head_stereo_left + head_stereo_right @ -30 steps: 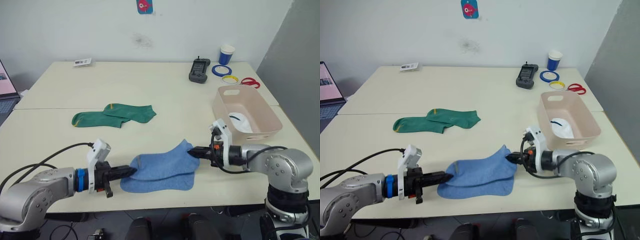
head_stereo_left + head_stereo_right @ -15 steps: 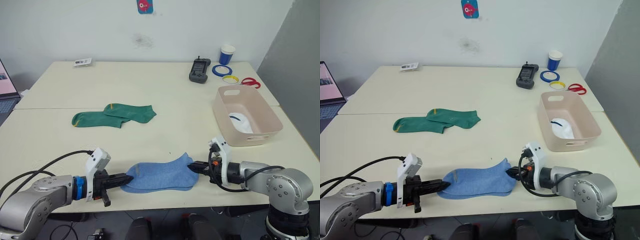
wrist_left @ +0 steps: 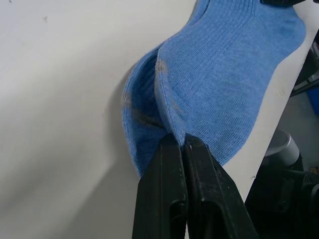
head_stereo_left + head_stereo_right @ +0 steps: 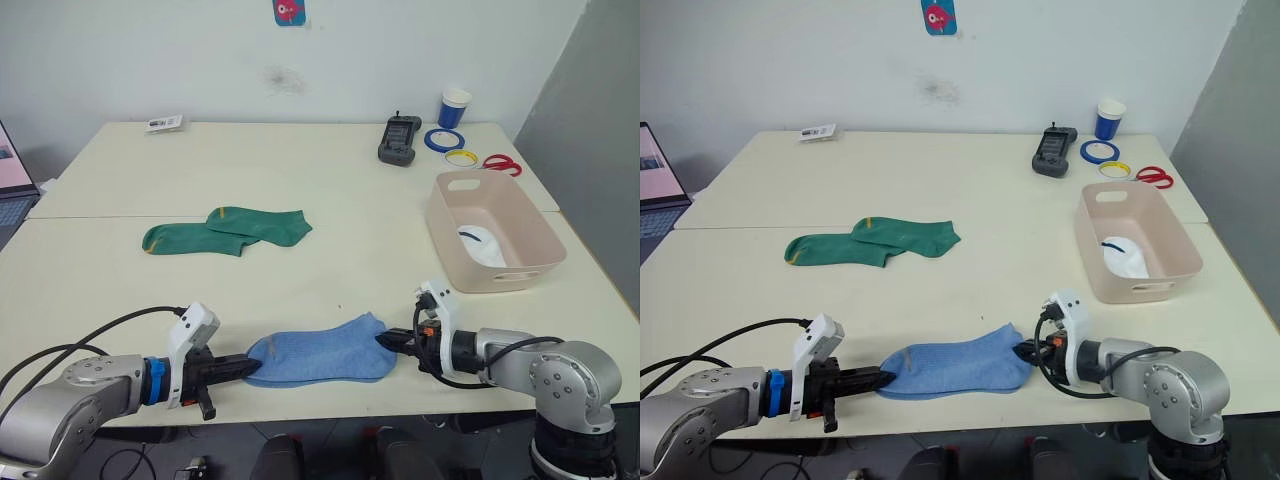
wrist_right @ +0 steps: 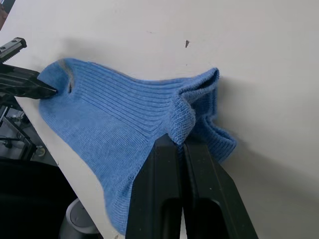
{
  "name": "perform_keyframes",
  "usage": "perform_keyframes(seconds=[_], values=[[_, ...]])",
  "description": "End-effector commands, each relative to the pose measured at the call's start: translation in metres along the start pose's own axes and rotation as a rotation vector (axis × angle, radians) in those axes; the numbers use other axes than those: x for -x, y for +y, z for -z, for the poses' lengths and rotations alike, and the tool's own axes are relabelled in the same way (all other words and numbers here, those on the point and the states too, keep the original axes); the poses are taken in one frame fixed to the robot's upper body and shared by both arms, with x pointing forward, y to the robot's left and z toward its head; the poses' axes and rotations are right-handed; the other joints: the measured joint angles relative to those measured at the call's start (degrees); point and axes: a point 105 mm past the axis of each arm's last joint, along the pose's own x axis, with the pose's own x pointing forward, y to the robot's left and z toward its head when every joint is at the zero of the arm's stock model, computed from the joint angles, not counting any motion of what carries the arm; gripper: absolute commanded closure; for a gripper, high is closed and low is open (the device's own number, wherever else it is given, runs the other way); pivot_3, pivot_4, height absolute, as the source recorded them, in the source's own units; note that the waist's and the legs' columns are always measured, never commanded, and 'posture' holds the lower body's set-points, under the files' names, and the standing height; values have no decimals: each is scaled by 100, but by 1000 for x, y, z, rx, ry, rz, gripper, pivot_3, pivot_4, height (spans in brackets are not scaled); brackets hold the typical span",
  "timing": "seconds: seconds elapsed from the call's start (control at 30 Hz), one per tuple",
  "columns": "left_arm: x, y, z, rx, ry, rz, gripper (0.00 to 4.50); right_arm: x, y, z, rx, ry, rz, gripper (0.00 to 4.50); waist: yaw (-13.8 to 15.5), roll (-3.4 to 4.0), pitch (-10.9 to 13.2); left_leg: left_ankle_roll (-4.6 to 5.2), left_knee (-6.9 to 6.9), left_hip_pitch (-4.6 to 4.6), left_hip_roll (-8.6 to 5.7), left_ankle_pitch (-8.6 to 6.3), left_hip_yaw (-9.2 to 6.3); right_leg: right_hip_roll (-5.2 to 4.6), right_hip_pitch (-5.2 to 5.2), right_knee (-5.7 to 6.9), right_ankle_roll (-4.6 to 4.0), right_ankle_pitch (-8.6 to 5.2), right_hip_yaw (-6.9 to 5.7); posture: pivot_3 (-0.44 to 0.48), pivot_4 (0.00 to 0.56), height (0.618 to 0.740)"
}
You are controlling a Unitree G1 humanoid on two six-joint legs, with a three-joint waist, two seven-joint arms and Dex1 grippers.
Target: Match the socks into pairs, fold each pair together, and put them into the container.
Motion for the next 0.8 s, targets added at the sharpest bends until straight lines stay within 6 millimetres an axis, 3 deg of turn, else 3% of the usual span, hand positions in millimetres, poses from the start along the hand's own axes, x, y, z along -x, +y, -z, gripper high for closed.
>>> perform_keyframes(seconds=[0.03, 0.5, 0.8], values=[[-1, 0, -3, -24, -11, -5, 4500, -1, 9, -4, 36, -14, -19, 4467, 0, 0, 0, 0, 0, 0, 0, 0, 0, 0, 0, 0, 0, 0, 0, 0, 150, 740], [11, -1, -9, -21, -44, 9, 4500, 1, 18, -19, 91, -70, -66, 4467, -4, 1, 1, 0, -1, -1, 1, 0, 1, 0, -4, 0, -1, -1, 0, 0, 150, 740], [13, 0, -5, -16, -42, 0, 4500, -2, 16, -17, 99, -57, -64, 4467, -1, 2, 1, 0, -2, -2, 1, 0, 0, -1, -5, -1, -4, -3, 0, 0, 150, 740]])
